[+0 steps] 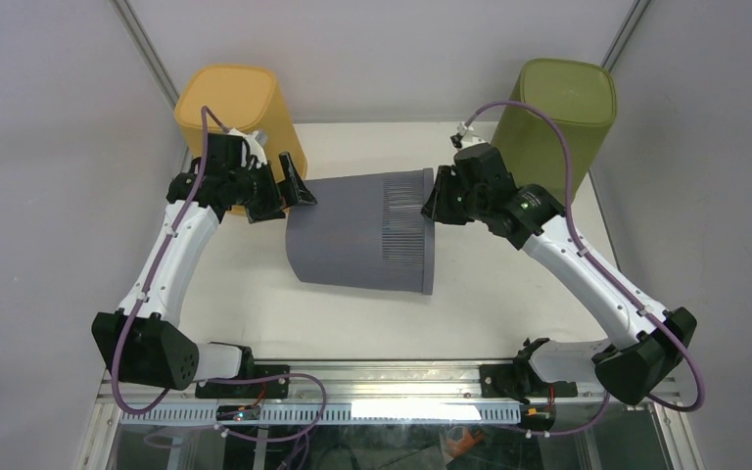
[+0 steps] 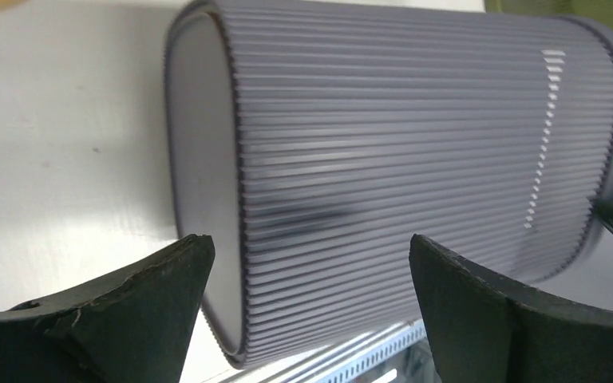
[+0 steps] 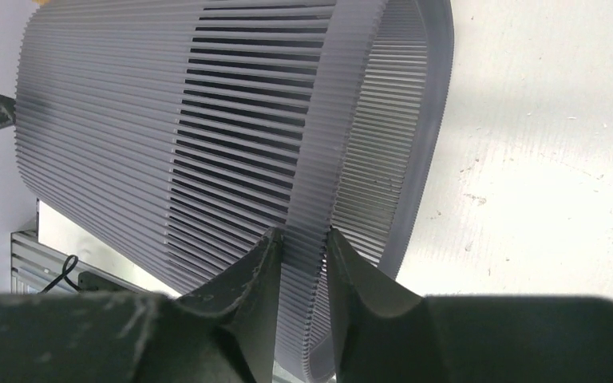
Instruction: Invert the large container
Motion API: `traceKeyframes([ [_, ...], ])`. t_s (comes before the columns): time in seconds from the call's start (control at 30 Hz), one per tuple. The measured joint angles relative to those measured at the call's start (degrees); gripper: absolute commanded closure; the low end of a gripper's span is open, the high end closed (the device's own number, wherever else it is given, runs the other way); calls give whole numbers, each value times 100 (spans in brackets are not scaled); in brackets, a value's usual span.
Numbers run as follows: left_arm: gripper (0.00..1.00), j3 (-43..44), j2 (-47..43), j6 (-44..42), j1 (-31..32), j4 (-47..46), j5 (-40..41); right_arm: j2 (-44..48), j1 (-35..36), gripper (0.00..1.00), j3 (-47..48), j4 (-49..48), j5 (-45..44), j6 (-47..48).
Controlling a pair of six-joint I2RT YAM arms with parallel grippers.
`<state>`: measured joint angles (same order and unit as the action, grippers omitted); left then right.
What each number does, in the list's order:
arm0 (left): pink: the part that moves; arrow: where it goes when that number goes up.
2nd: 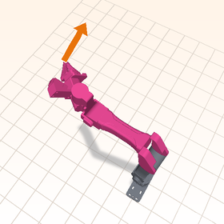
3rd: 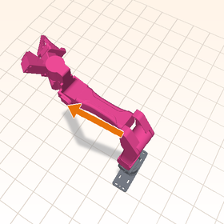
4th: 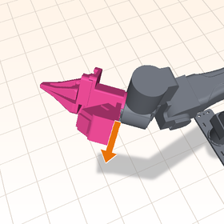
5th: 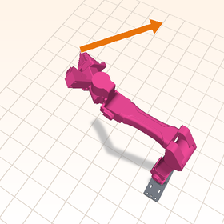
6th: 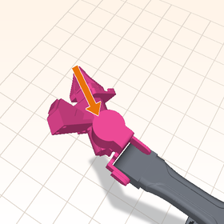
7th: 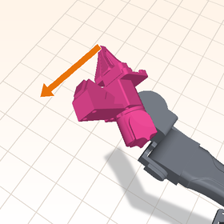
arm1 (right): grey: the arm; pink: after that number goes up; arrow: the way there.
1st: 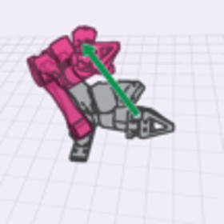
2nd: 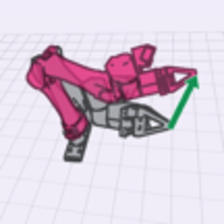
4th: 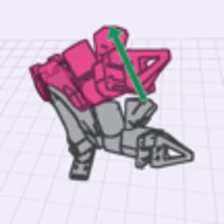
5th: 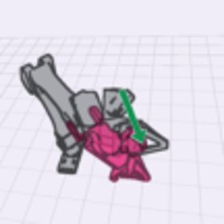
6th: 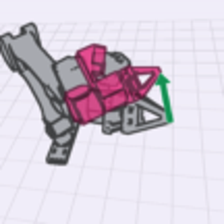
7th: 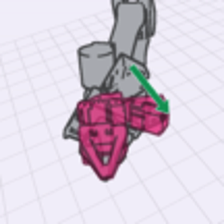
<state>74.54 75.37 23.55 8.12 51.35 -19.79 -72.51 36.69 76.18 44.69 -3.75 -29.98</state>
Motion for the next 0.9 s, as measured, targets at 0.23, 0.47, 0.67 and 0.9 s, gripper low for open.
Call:
traceKeyframes([
  [0.23, 1, -26, 42, 162, -37, -243, -1003, 44, -20, 87, -109, -105, -251, -37],
  [0.47, 1, 245, 238, 483, -144, -686, -1539, 254, -120, 87, -372, -286, -407, -219],
  [0.67, 1, 684, 262, 688, -146, -981, -1659, 470, -348, 88, -833, -798, -282, -654],
  [0.9, 1, 1305, 328, 951, 173, -1615, -1770, 702, -710, 89, -1622, -1644, -111, -1300],
])
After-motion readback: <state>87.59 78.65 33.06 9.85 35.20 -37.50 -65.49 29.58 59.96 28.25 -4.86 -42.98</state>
